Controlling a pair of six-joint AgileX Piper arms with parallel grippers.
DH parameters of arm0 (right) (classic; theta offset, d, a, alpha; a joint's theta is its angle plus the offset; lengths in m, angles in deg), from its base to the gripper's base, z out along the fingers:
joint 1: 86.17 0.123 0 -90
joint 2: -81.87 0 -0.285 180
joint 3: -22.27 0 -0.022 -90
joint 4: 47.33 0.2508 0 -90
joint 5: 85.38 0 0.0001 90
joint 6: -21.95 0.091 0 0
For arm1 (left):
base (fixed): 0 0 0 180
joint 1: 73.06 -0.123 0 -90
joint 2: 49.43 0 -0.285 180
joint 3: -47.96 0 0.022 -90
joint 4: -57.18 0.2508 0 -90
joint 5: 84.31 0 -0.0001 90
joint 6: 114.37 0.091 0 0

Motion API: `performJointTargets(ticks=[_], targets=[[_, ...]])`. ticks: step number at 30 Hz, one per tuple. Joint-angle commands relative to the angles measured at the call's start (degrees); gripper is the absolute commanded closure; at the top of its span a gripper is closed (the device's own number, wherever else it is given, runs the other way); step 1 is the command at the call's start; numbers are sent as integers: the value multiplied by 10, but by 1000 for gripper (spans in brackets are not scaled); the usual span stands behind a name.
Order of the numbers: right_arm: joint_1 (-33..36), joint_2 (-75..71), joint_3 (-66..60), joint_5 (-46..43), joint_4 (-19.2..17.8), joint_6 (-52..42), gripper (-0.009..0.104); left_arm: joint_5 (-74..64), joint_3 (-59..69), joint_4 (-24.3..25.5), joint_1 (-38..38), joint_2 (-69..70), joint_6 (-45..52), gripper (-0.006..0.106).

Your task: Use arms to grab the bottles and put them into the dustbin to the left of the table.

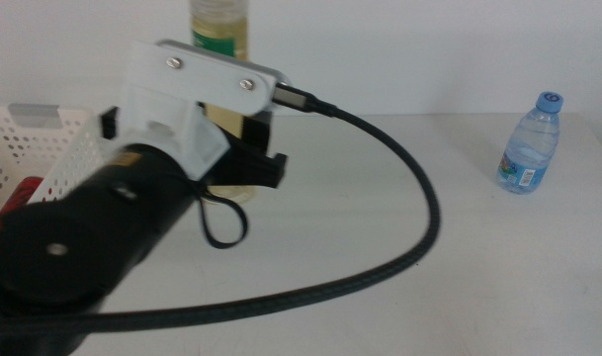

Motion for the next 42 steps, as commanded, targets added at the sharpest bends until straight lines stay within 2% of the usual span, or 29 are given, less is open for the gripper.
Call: performJointTargets(ticks=[1,3,8,14,23,28,34,42], targets=[[-3,-15,5,-46,-6,-5,25,45,-22,-1,0,40,55,105],[-3,-15,5,-46,-6,-5,25,44,-21,-4,0,49,65,105],[-3,-15,5,-46,-6,-5,25,14,-19,47,-9,67,9,105],[-3,-15,5,-46,-6,-5,25,-114,-19,163,-91,72,-140,105],[-3,-15,5,-46,-6,-5,25,-273,-24,345,-252,72,-359,105],[-3,-15,5,-46,-6,-5,25,-428,-56,451,-341,72,-466,105],[-3,-15,5,-46,-6,-5,25,-566,-111,526,-440,64,-545,105],[-3,-15,5,-46,-6,-5,25,-763,-196,594,-541,19,-566,105]])
